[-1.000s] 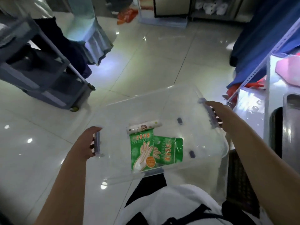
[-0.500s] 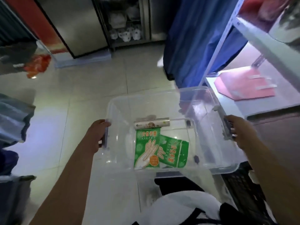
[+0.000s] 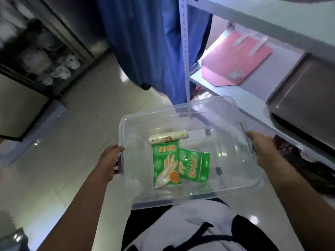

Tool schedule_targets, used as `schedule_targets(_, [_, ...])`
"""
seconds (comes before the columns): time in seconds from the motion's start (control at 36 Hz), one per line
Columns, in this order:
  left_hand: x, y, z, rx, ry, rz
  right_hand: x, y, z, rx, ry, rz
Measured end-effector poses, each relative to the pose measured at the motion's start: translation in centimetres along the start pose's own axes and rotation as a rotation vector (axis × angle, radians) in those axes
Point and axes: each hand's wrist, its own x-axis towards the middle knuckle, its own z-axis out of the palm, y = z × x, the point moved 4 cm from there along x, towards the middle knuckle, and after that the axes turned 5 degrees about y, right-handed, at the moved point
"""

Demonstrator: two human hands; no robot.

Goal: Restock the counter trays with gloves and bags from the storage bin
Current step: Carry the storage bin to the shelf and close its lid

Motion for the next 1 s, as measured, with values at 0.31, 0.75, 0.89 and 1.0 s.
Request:
schedule_targets(0.31, [14.2, 6.0, 9.4, 0.426, -0.356, 0.023, -4.1, 8.7, 0.1, 0.094, 0.416, 0.17])
schedule_targets(0.75, [29.7, -0.7, 23.7, 0.827, -0.522, 0.117, 3.5, 29.2, 8.7, 0.16, 0.697, 0.425])
schedule_targets(0.89, [35.4, -5.7, 29.8, 0.874, -0.548, 0.227, 11.3, 38.1, 10.8, 0.202, 0.716, 0.429])
schedule_targets(1.0, [38.7, -8.8, 33.9, 0.906, -0.56, 0.314, 16.3, 42.6, 12.0, 0.166, 0.693, 0.352])
